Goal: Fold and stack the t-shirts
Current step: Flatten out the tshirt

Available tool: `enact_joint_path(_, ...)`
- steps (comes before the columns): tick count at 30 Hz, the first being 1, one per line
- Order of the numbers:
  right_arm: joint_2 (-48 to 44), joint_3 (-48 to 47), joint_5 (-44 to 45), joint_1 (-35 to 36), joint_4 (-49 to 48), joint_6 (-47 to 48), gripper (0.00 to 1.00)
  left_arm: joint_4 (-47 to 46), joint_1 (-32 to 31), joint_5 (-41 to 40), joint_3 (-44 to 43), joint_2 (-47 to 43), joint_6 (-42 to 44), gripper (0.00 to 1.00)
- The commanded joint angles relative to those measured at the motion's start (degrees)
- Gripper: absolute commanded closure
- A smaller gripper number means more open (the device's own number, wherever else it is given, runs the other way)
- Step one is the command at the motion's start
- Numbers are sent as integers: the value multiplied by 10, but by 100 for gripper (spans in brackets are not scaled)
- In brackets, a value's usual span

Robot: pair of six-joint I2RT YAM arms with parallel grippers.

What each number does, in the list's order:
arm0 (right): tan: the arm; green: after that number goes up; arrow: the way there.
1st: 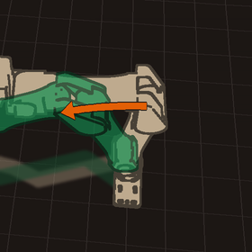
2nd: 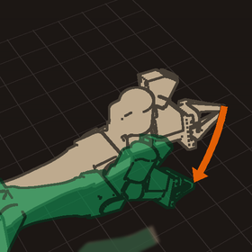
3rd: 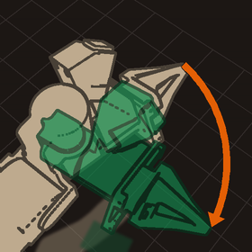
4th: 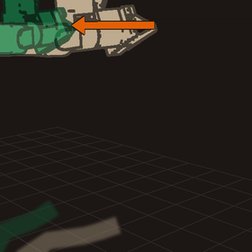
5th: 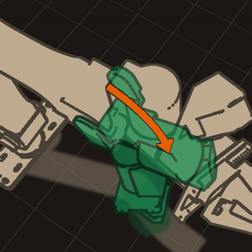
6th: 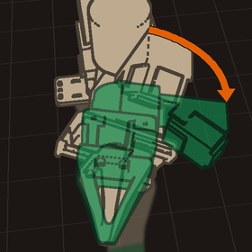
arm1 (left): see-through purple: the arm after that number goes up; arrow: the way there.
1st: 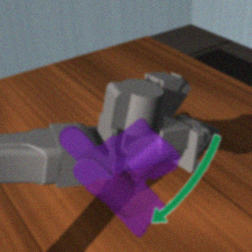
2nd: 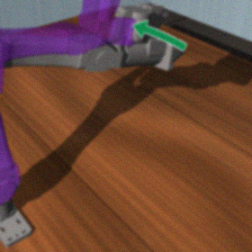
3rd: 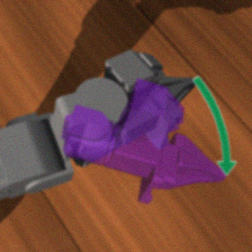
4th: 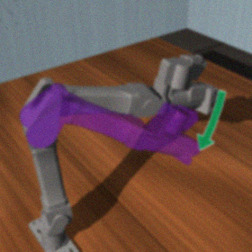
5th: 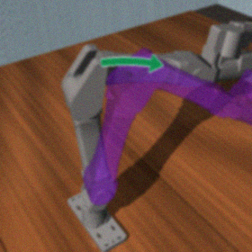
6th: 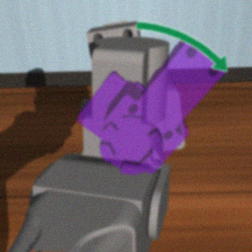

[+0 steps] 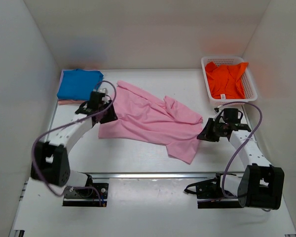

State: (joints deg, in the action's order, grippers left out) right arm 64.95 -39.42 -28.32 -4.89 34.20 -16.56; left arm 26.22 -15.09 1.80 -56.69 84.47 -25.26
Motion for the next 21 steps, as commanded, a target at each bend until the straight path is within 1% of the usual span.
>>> enact_joint_path(1,25,3,2,6,-31,7,100,39,31,0,80,-118,14,48)
enact_joint_path(2,32,-1,3,1,-37,9,100,51,34,-9,107,-140,17,48)
enact_joint_path(4,40,-10,8,0,-38,12,100,52,31,-28,146,-169,14,44)
enact_joint_path(8,50,-27,5,12,-38,12,100,25,38,-47,212,-182,-5,43)
enact_joint_path(12,42,-27,-2,9,-42,11,100,-20,42,-61,238,-178,-31,39)
enact_joint_path(13,42,-18,-4,10,-41,11,100,-32,45,-69,256,-180,-43,38)
enact_joint_path(15,39,-15,-15,-1,-46,9,100,-51,47,-72,267,-180,-56,38)
enact_joint_path(18,35,-14,-20,-11,-47,17,100,-76,52,-96,291,-178,-72,38)
enact_joint_path(21,40,-11,-21,-7,-50,20,100,-102,61,-116,297,-169,-86,37)
